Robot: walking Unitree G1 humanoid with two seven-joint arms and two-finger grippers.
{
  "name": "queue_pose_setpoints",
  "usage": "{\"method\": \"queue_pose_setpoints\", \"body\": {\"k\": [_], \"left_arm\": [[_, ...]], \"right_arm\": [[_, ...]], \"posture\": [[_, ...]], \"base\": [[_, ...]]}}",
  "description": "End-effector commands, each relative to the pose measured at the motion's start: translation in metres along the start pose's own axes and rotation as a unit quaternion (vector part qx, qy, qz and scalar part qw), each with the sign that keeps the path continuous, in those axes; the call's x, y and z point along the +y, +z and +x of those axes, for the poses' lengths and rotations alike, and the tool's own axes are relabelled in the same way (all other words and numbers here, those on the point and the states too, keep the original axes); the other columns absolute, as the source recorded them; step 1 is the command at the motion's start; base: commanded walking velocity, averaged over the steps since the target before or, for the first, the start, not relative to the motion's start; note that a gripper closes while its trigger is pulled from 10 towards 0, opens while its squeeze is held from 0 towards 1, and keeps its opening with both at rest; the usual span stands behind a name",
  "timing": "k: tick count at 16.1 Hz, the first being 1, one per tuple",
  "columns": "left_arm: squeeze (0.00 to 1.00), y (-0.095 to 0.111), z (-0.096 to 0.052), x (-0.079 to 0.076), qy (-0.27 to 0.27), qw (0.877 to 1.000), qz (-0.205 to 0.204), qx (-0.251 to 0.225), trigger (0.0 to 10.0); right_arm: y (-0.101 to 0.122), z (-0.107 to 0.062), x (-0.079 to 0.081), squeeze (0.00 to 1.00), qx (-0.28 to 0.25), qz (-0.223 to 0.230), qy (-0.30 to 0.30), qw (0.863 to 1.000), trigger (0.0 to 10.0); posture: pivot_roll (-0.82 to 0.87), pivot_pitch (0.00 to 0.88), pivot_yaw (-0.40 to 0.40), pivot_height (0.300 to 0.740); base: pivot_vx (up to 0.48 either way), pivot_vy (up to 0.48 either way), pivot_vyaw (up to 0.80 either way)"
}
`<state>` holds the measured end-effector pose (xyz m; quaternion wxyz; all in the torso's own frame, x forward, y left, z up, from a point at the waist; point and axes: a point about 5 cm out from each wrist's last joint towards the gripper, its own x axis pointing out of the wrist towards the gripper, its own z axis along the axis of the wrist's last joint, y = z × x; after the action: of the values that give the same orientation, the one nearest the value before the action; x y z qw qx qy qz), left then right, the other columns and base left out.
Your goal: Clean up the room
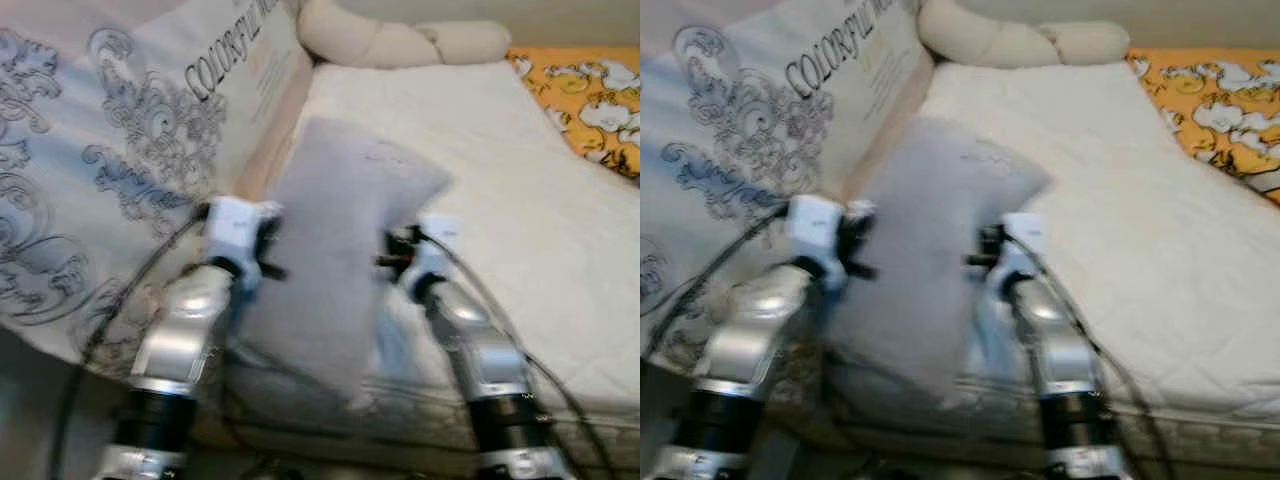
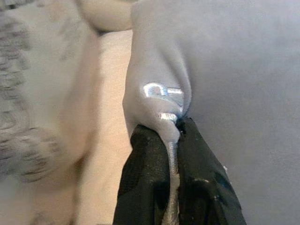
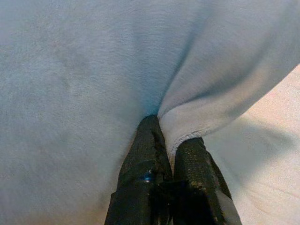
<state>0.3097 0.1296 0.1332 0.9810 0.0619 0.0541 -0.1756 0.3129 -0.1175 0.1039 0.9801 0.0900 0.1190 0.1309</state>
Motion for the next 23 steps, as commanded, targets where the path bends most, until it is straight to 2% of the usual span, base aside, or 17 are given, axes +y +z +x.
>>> {"method": "queue_pose_setpoints", "body": {"k": [1, 6, 13, 17, 23], "left_arm": [[0.0, 0.006, -0.004, 0.009, 0.015, 1.0, 0.001, -0.009, 10.0], [0.0, 0.004, -0.01, 0.007, 0.027, 1.0, 0.0, -0.011, 10.0], [0.0, 0.004, -0.007, 0.004, 0.023, 1.0, -0.009, -0.009, 10.0], [0.0, 0.001, -0.009, 0.006, 0.025, 1.0, -0.017, -0.006, 10.0], [0.0, -0.001, -0.013, 0.008, 0.022, 1.0, -0.015, -0.004, 10.0]], "right_arm": [[0.007, 0.003, 0.014, 0.0, -0.015, 0.006, 0.023, 1.0, 10.0], [0.006, 0.003, 0.014, 0.0, -0.007, 0.002, 0.027, 1.0, 10.0], [0.003, 0.005, 0.015, 0.0, -0.003, 0.002, 0.026, 1.0, 10.0], [0.004, 0.006, 0.022, 0.0, 0.002, -0.032, 0.046, 0.998, 10.0], [-0.001, 0.006, 0.025, 0.0, 0.013, -0.015, 0.053, 0.998, 10.0]], "posture": [[0.09, 0.0, 0.063, 0.74], [0.09, 0.0, 0.054, 0.74], [0.08, 0.0, 0.055, 0.74], [0.08, 0.0, 0.044, 0.74], [0.09, 0.0, 0.042, 0.74]], "base": [[0.0, 0.0, 0.0], [0.0, 0.0, 0.0], [0.278, 0.0, 0.0], [0.308, 0.0, 0.34], [0.256, 0.0, 0.13]]}}
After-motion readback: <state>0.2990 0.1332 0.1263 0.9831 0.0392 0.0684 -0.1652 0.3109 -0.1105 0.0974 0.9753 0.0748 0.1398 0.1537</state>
